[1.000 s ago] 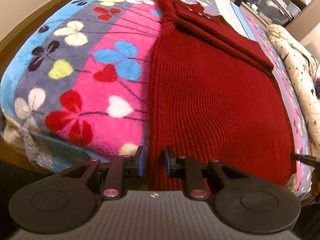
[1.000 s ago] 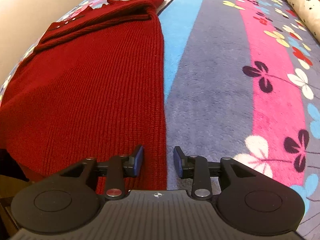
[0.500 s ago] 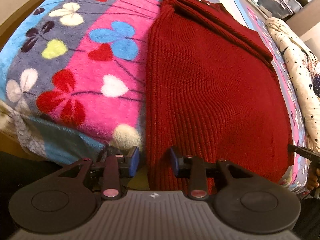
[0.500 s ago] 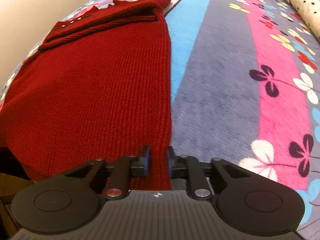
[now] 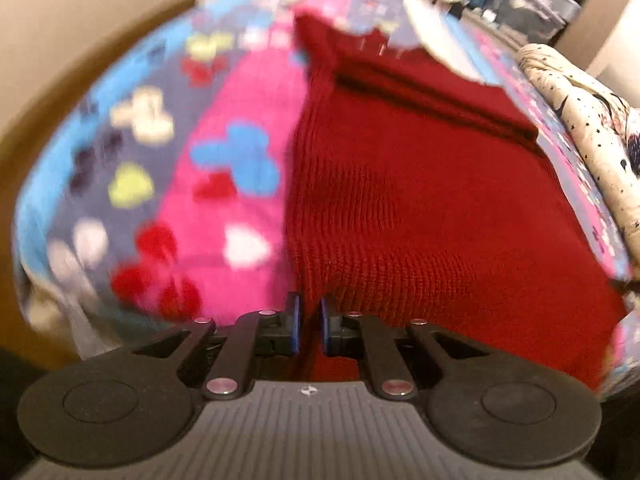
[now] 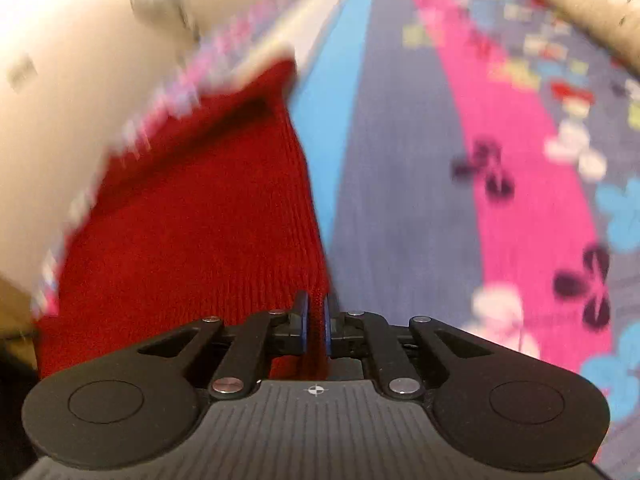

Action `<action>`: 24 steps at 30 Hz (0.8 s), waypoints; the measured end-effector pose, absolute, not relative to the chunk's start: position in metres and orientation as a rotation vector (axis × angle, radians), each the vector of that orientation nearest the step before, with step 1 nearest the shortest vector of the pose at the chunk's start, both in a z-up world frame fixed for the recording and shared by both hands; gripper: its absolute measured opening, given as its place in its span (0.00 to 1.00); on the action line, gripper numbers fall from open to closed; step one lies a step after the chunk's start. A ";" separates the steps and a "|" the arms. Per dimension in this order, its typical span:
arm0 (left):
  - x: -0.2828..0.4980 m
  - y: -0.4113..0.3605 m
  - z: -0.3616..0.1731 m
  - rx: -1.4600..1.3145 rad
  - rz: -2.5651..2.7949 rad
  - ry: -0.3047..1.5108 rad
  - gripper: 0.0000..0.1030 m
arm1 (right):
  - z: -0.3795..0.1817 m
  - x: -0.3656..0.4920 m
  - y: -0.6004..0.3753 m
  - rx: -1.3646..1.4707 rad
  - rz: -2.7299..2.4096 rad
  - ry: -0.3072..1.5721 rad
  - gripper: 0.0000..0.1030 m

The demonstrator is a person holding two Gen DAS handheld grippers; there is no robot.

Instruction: Fold small clothes

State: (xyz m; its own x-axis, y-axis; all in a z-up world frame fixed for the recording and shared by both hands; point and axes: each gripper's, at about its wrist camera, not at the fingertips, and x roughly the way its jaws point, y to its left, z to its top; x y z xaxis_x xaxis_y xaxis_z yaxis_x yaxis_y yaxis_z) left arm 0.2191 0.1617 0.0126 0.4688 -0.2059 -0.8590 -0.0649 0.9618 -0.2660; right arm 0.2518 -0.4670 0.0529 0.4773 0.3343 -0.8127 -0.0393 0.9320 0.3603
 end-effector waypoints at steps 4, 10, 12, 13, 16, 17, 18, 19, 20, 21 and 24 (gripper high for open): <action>0.218 0.175 0.001 -0.389 -0.094 1.142 0.14 | 0.041 0.254 -0.447 0.186 0.258 1.120 0.13; 0.219 0.171 -0.011 -0.373 -0.097 1.207 0.37 | 0.036 0.257 -0.442 0.154 0.262 1.166 0.23; 0.220 0.169 -0.014 -0.361 -0.090 1.216 0.48 | 0.034 0.254 -0.439 0.126 0.265 1.171 0.25; 0.221 0.169 -0.016 -0.356 -0.084 1.220 0.50 | 0.034 0.254 -0.437 0.114 0.266 1.171 0.26; 0.221 0.165 -0.016 -0.340 -0.088 1.221 0.50 | 0.032 0.250 -0.434 0.098 0.266 1.168 0.26; 0.220 0.163 -0.016 -0.333 -0.092 1.220 0.50 | 0.032 0.250 -0.433 0.090 0.267 1.167 0.26; 0.220 0.161 -0.017 -0.322 -0.097 1.220 0.49 | 0.031 0.248 -0.433 0.083 0.269 1.165 0.26; 0.220 0.159 -0.017 -0.309 -0.103 1.217 0.46 | 0.031 0.248 -0.432 0.074 0.272 1.162 0.27; 0.219 0.159 -0.016 -0.303 -0.109 1.214 0.42 | 0.031 0.247 -0.431 0.064 0.276 1.159 0.27; 0.218 0.158 -0.015 -0.299 -0.116 1.212 0.38 | 0.032 0.246 -0.429 0.056 0.278 1.155 0.25; 0.217 0.154 -0.014 -0.278 -0.129 1.207 0.33 | 0.032 0.246 -0.429 0.055 0.285 1.150 0.21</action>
